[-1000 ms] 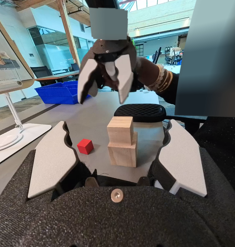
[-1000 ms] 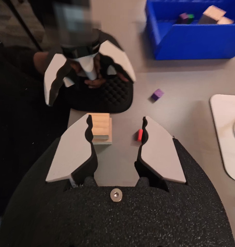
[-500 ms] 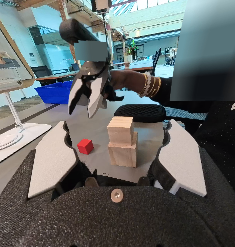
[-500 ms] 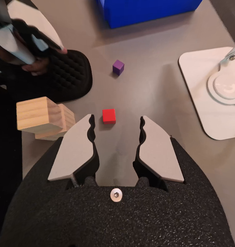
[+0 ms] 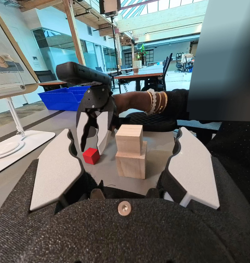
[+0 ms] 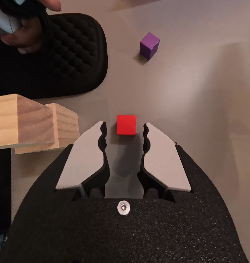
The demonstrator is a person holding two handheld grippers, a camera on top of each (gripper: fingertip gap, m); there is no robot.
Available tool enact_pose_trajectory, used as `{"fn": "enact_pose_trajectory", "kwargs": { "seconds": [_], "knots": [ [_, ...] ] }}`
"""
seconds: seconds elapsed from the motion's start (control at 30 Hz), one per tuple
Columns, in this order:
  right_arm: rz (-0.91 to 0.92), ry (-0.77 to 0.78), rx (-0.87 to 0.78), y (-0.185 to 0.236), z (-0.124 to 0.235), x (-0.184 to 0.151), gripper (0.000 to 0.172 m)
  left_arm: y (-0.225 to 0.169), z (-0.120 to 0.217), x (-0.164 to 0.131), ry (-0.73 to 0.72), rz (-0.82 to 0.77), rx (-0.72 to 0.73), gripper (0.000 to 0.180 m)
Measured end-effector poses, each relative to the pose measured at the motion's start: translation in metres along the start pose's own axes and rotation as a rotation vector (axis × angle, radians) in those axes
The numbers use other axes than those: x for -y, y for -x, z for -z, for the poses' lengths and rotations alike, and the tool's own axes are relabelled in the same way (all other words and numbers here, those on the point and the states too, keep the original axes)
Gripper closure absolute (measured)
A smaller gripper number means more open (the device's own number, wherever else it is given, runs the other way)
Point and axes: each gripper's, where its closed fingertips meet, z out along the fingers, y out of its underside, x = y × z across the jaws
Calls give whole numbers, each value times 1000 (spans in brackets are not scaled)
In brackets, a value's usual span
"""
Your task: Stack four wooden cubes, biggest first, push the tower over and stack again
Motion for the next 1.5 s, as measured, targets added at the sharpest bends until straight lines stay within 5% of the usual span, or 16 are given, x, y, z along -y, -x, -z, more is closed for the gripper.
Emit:
{"fn": "enact_pose_trajectory", "kwargs": {
  "seconds": [0.3,0.53,1.07,1.5],
  "knots": [
    [29,29,-9,3,-9,-5,144,-1,0,0,-1,-8,-2,48],
    [25,9,-16,2,-5,-1,144,-1,0,0,-2,-6,-2,48],
    [120,-167,-67,52,84,53,144,-1,-1,0,2,-9,-1,48],
    [156,-139,-33,90,92,53,144,0,-1,0,2,-7,1,48]
  ]
}}
